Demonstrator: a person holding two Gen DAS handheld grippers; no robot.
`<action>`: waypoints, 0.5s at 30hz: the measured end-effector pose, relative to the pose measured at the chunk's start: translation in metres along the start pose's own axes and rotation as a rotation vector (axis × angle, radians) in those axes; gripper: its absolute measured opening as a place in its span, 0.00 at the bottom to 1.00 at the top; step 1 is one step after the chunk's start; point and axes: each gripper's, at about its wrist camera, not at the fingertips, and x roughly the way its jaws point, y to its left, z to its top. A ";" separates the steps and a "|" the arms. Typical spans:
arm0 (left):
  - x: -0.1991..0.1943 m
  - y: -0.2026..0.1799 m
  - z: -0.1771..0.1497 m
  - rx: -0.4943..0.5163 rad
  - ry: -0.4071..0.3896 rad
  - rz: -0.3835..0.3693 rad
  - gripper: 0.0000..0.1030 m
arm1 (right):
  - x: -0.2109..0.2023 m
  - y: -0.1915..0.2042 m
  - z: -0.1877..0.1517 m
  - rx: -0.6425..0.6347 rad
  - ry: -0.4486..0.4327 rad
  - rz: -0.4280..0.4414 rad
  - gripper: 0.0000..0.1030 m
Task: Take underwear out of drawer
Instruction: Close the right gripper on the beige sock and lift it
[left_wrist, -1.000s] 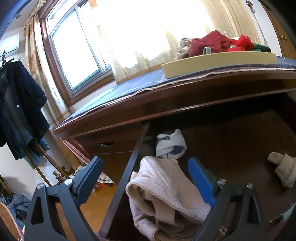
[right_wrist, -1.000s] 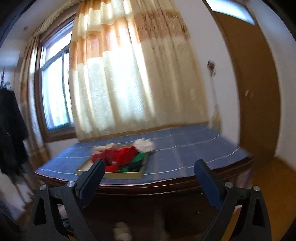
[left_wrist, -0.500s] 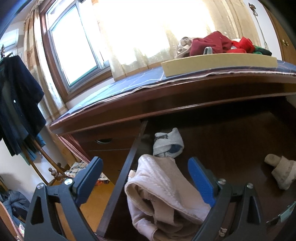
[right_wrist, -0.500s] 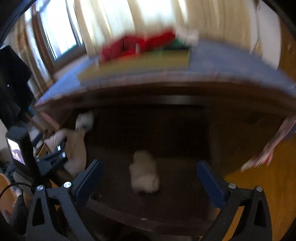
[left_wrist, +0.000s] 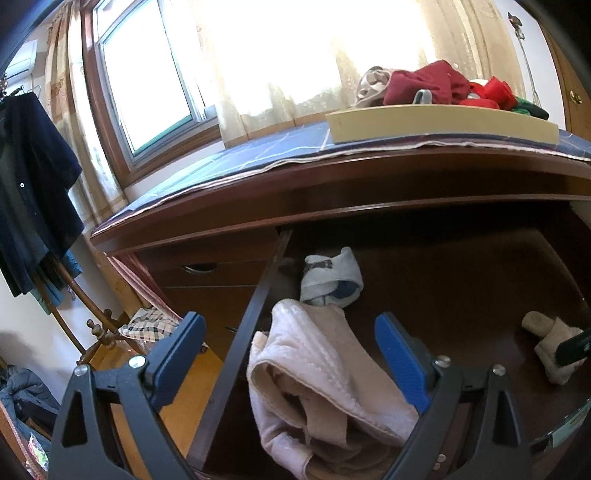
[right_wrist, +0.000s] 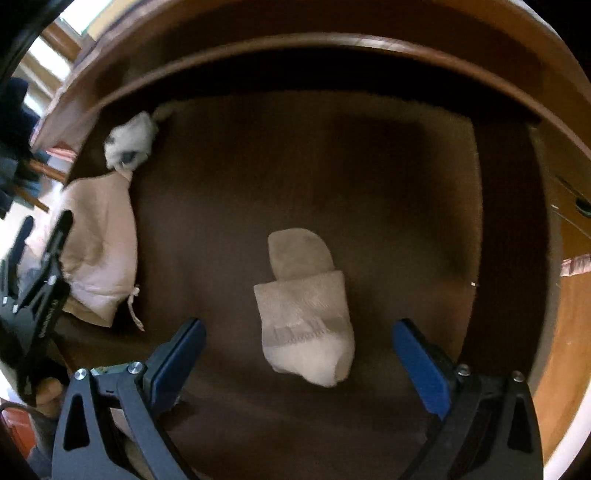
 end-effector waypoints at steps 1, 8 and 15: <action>0.000 0.000 0.000 0.003 -0.001 0.001 0.92 | 0.005 0.002 0.003 -0.003 0.018 -0.005 0.97; -0.001 0.001 0.000 -0.002 -0.001 -0.009 0.91 | 0.027 0.007 0.005 -0.022 0.130 -0.039 0.69; 0.002 0.002 0.000 -0.010 0.013 -0.019 0.90 | 0.035 0.026 0.006 -0.122 0.173 -0.141 0.69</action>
